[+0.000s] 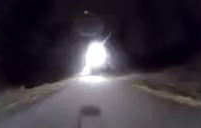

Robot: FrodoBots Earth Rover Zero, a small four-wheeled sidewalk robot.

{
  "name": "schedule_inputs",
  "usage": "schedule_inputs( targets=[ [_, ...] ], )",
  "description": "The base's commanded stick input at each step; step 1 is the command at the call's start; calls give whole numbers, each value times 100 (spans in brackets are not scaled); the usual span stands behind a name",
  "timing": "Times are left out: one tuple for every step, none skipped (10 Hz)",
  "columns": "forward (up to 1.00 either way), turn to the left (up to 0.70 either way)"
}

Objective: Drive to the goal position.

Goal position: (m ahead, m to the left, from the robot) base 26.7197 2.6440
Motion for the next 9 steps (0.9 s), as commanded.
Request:
schedule_inputs(
  targets=[
    [100, 3],
    [100, 3],
    [100, 3],
    [100, 3],
    [100, 4],
    [100, 13],
    [100, 18],
    [100, 6],
    [100, 3]
  ],
)
